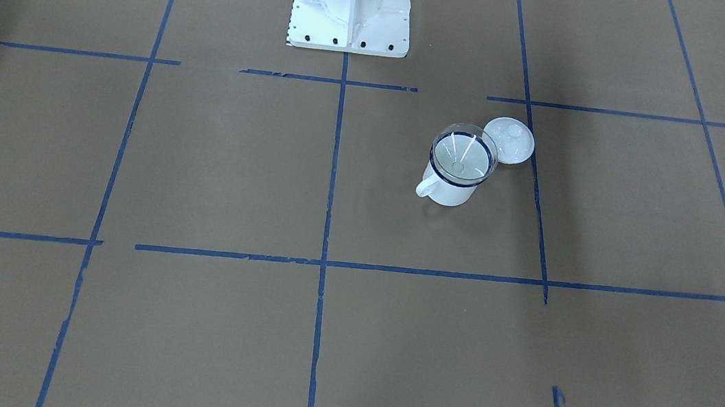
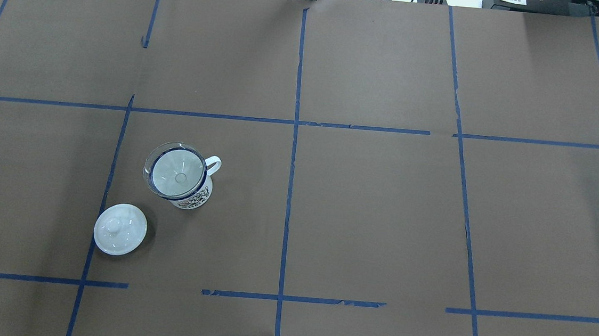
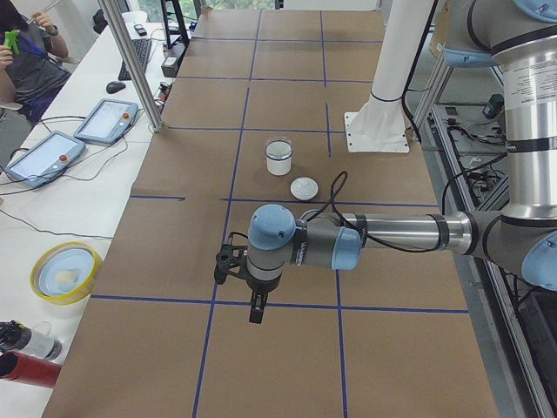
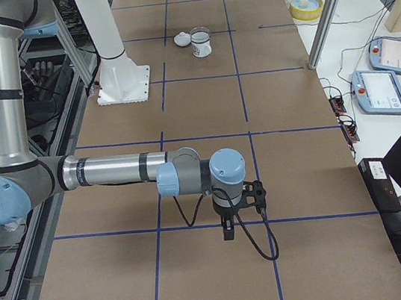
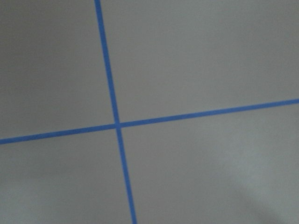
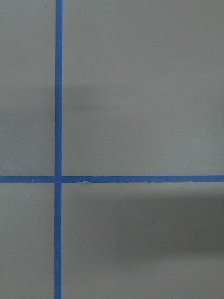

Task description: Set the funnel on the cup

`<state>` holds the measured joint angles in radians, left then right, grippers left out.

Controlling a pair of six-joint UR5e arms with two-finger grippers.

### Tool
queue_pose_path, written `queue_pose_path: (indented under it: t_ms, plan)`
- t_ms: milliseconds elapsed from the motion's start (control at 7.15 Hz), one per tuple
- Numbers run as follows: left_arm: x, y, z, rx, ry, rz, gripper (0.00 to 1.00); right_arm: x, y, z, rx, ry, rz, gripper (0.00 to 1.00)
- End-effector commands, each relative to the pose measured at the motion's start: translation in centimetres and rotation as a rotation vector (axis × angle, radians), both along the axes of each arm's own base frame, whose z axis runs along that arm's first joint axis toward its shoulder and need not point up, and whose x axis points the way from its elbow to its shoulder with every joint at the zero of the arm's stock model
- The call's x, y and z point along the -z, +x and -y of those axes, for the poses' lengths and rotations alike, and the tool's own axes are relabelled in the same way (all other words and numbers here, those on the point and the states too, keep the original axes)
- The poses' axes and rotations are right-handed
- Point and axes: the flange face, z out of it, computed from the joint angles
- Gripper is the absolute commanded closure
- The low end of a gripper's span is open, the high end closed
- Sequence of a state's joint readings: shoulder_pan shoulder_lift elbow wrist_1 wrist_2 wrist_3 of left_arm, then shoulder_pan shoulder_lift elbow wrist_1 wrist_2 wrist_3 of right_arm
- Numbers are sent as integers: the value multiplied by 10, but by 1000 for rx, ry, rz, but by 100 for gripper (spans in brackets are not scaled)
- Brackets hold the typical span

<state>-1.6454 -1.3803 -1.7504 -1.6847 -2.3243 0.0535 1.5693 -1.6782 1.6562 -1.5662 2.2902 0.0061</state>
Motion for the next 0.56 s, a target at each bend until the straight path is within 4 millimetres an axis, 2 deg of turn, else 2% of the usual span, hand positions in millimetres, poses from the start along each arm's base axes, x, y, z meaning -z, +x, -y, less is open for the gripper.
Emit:
queue_pose_path:
  t_ms: [0,420]
  plan:
    - [1,4,-6,0,-63,-104,0,0,0,0,0,-1,0,0]
    - [2,5,-5,-3,-60,-113,0,-1,0,0,0,-1,0,0]
